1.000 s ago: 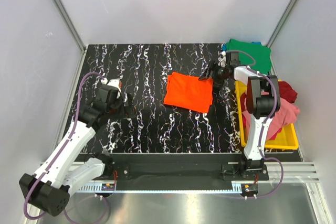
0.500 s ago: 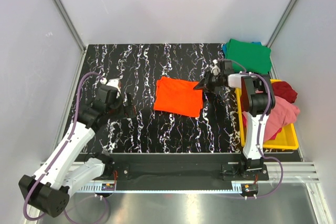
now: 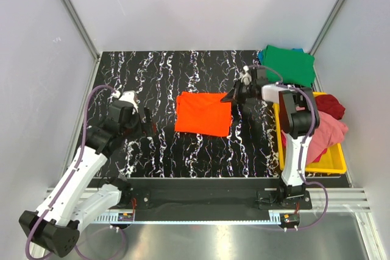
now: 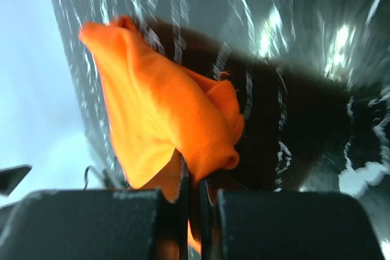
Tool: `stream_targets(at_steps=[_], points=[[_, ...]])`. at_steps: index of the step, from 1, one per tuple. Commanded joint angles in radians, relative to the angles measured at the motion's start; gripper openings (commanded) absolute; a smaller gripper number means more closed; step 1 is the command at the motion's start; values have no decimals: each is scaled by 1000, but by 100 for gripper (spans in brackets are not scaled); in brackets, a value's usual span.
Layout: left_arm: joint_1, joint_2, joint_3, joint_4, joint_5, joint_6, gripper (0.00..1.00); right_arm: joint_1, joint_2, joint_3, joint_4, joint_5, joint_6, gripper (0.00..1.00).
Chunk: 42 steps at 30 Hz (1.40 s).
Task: Fold and stack the t-shirts
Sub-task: Neatly place the folded tshirt to the corner
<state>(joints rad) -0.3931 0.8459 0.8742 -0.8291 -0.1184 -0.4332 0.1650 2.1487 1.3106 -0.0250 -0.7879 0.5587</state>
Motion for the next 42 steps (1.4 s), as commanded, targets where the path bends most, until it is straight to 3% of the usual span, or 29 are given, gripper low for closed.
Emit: stream_targets(at_steps=[1,4,11,26,42], points=[[2,-24,-4,44,-24,14,98,-24,-157,162,-191,148,-166,0],[0,-25,-6,45,-21,16,98,-35,-200,239,-321,292,-262,0],[0,-24,-6,47,-13,16,97,-76,-240,338,-417,360,-332,0],[0,-41,-9,53,-4,17,97,-78,-280,438,-518,555,-514,0],[0,-36,-12,59,14,24,97,-119,-251,693,-630,690,-641,0]])
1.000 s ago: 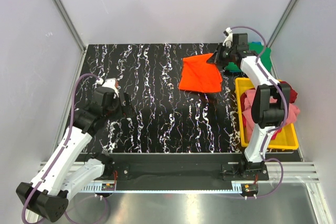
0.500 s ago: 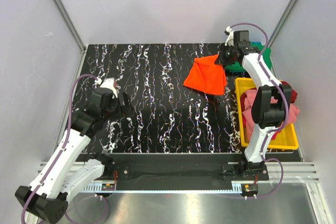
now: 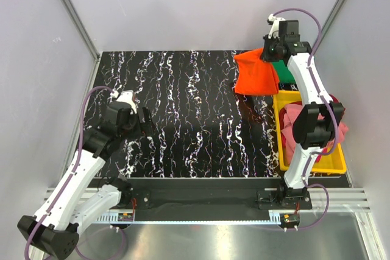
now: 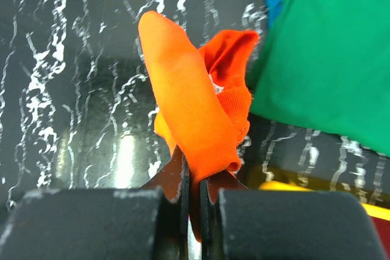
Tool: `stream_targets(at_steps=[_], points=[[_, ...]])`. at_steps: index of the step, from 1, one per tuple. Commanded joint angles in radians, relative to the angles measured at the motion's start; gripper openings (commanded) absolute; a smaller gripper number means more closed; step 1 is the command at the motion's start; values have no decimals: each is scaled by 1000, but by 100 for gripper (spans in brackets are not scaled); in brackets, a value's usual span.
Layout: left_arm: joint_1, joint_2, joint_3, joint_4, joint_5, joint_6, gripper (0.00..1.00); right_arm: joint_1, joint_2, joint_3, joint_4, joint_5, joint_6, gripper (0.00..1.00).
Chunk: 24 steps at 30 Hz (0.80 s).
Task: Fold and stack the t-shirts
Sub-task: Neatly place the folded tshirt to the corner
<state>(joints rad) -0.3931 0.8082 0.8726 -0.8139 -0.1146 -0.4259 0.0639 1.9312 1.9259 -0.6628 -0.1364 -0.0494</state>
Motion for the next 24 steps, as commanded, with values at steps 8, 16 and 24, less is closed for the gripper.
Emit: stream_targets(at_steps=[8,16,24], points=[[0,14,-12,45,15,16,97,-58,15,250,-32,46,-58,0],[0,32,-14,47,24,19,97,-124,107,435,-103,8,-56,0],[0,49,-15,47,30,19,97,-208,193,512,-115,-78,-33,0]])
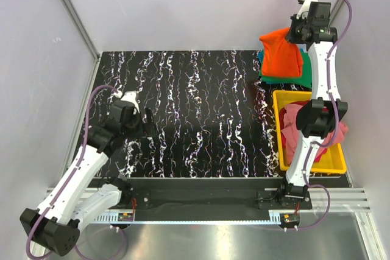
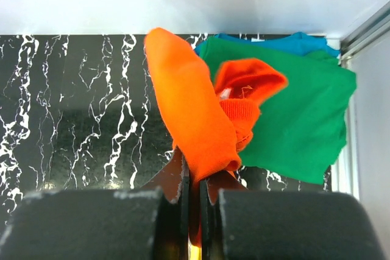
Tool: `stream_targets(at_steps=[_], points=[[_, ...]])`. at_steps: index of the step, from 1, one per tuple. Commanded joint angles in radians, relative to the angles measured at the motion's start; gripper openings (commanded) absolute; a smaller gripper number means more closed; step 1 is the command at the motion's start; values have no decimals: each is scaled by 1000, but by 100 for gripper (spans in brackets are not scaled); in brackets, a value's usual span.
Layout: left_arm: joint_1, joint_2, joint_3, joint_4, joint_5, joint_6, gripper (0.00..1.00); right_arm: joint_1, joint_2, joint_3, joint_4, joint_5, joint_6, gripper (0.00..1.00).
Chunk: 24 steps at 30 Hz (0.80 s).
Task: Fold and stack the t-shirts
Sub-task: Neatly place the folded tshirt to the corner
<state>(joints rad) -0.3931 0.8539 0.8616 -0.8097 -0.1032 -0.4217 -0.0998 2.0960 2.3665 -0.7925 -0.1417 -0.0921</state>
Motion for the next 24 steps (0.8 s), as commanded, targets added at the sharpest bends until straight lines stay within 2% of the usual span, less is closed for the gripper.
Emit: stream_targets(at_steps=[1,5,12,19,24], points=[[0,7,-4,44,19,15,97,-57,56,86,13,-93,26,0],[0,16,-4,44,22,15,96,-103,140,128,15,-157,38,0],[0,33,-6,44,25,15,96,-146,283,241,7,-157,26,0],[0,43,-6,46,26,15,96,-169,424,384,33,-82,-15,0],[0,43,-6,47,27,15,96,-175,482,369,179,56,-35,0]])
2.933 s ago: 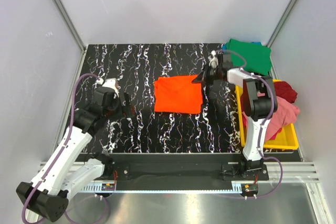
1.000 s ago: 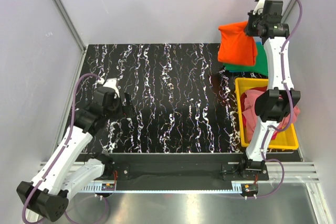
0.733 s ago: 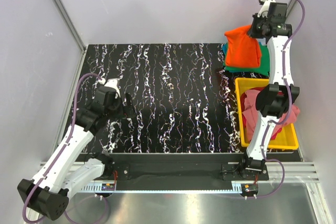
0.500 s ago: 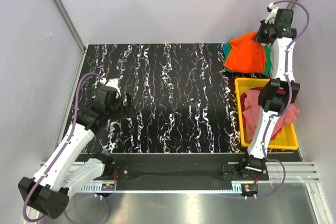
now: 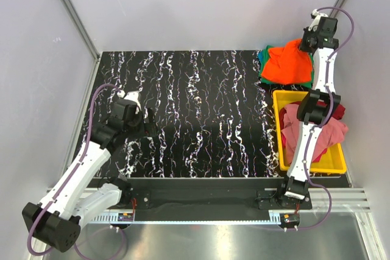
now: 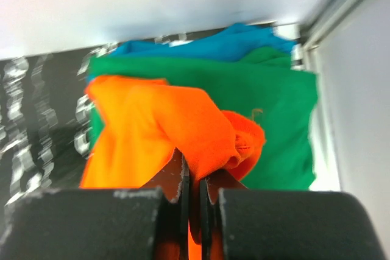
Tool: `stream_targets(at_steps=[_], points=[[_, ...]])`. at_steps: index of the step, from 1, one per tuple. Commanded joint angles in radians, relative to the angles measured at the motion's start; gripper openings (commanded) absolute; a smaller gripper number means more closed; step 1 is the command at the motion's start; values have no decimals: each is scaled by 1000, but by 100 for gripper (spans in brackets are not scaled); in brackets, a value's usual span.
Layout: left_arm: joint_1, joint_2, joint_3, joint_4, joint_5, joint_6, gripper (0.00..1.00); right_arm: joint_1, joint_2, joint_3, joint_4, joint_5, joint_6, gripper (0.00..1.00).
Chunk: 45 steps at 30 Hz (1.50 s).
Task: Fold and stack the t-shirts
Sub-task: Neatly place the folded tshirt to the corner
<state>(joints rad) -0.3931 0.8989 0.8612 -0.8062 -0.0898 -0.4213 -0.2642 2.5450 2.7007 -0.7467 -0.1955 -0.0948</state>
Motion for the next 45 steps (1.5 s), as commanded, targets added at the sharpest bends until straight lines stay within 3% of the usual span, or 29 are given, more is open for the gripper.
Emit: stream_targets(at_steps=[1,2,3,5,6,12,19,25,28,36,45], points=[[0,-2,-5,42,13,15,96,-10,58,34,150,143,-37,0],[0,0,-5,44,15,15,96,-10,73,36,171,190,-37,0],[0,1,-5,44,15,15,96,-12,93,30,178,218,-36,12],[0,-2,-5,44,15,15,96,-12,109,21,193,276,-19,62],[0,0,-5,42,15,15,96,-13,118,19,196,286,-5,99],[0,-17,-5,44,12,15,96,-13,57,5,194,435,32,100],[0,-41,-4,42,5,13,96,-12,-103,-33,181,358,141,100],[2,-69,-4,47,-4,10,96,-3,-157,-102,100,-9,311,100],[2,-72,-4,45,1,13,96,34,-134,-98,75,-65,336,95],[2,-84,-5,47,2,13,96,115,-16,2,24,-32,323,90],[3,-80,-5,47,2,15,96,160,96,80,23,125,276,85]])
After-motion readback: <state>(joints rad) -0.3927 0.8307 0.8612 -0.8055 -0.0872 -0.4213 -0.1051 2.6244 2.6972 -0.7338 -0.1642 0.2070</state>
